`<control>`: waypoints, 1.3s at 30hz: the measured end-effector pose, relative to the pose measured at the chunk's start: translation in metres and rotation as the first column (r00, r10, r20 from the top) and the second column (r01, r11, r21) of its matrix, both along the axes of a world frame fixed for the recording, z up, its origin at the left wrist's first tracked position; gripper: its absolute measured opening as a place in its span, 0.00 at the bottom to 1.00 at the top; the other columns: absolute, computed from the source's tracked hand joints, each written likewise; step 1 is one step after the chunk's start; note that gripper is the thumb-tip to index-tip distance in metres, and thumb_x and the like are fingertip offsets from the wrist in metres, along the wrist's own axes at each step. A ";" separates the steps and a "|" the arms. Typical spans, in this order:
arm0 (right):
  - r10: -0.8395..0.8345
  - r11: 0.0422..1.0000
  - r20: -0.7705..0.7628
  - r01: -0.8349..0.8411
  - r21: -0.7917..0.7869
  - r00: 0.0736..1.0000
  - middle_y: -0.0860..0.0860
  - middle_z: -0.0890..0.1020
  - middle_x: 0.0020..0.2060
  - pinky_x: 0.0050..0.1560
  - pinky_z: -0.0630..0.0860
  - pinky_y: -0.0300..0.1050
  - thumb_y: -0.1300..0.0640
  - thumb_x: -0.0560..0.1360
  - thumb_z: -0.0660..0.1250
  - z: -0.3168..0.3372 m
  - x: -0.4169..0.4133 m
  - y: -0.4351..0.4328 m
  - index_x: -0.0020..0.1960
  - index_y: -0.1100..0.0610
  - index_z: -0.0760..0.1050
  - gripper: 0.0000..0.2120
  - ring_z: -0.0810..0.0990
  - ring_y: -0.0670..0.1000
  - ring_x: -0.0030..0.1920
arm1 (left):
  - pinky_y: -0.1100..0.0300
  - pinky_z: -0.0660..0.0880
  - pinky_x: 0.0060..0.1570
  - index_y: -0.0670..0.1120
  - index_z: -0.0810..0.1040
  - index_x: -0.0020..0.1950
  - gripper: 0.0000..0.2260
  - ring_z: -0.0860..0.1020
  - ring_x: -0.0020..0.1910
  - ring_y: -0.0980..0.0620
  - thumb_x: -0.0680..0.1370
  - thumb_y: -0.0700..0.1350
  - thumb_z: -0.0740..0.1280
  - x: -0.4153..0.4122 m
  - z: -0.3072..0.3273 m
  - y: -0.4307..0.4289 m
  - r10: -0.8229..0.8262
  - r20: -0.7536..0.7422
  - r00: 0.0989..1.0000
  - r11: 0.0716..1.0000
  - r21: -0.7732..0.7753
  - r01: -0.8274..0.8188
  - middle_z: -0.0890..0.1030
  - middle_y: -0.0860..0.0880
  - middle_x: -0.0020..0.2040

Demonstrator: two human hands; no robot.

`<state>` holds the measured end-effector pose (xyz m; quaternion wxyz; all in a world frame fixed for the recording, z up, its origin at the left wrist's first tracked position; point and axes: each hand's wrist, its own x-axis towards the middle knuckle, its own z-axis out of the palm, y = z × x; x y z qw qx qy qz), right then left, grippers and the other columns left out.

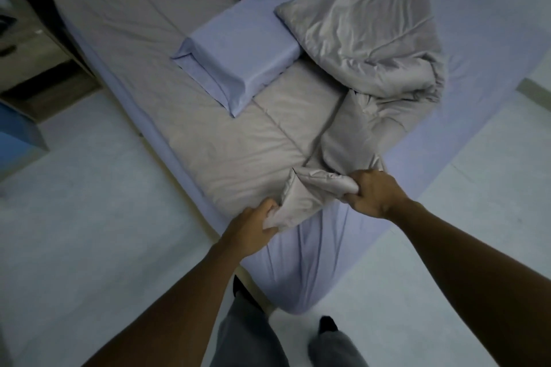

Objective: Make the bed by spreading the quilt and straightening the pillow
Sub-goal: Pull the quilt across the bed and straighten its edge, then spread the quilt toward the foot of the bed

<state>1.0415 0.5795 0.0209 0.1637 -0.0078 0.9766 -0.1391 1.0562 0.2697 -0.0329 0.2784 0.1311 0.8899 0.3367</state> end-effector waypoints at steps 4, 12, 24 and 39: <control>0.022 0.986 -0.091 -0.037 -0.161 0.996 0.56 0.84 0.43 0.40 0.68 0.42 0.40 0.69 0.58 -0.003 0.047 0.033 0.53 0.57 0.76 0.24 0.82 0.60 0.42 | 0.52 0.79 0.54 0.57 0.70 0.68 0.28 0.79 0.55 0.52 0.73 0.68 0.67 0.039 0.006 0.029 0.081 0.053 0.995 0.995 -0.069 -0.078 0.79 0.56 0.60; -0.163 0.955 0.282 0.223 -0.194 0.945 0.56 0.84 0.51 0.46 0.71 0.43 0.42 0.73 0.59 -0.034 0.197 0.112 0.53 0.54 0.78 0.19 0.82 0.59 0.52 | 0.47 0.77 0.40 0.38 0.74 0.43 0.04 0.79 0.41 0.40 0.77 0.38 0.65 0.134 -0.002 0.077 0.058 -0.054 0.997 0.966 -0.247 -0.070 0.79 0.38 0.40; -0.141 0.918 0.613 0.335 -0.214 0.777 0.53 0.84 0.57 0.53 0.78 0.44 0.43 0.73 0.70 -0.077 0.353 0.053 0.65 0.48 0.76 0.23 0.82 0.54 0.54 | 0.55 0.69 0.60 0.41 0.74 0.70 0.17 0.75 0.64 0.42 0.81 0.36 0.59 0.223 -0.015 0.077 -0.002 -0.003 1.000 0.942 -0.335 0.001 0.76 0.38 0.65; -0.064 0.944 0.367 0.176 -0.279 0.928 0.53 0.77 0.67 0.68 0.72 0.47 0.56 0.80 0.61 -0.038 0.365 0.091 0.71 0.52 0.72 0.19 0.76 0.54 0.66 | 0.55 0.71 0.66 0.51 0.67 0.74 0.20 0.73 0.69 0.45 0.81 0.49 0.59 0.256 0.027 0.154 -0.143 0.005 0.990 0.934 -0.331 0.136 0.73 0.48 0.73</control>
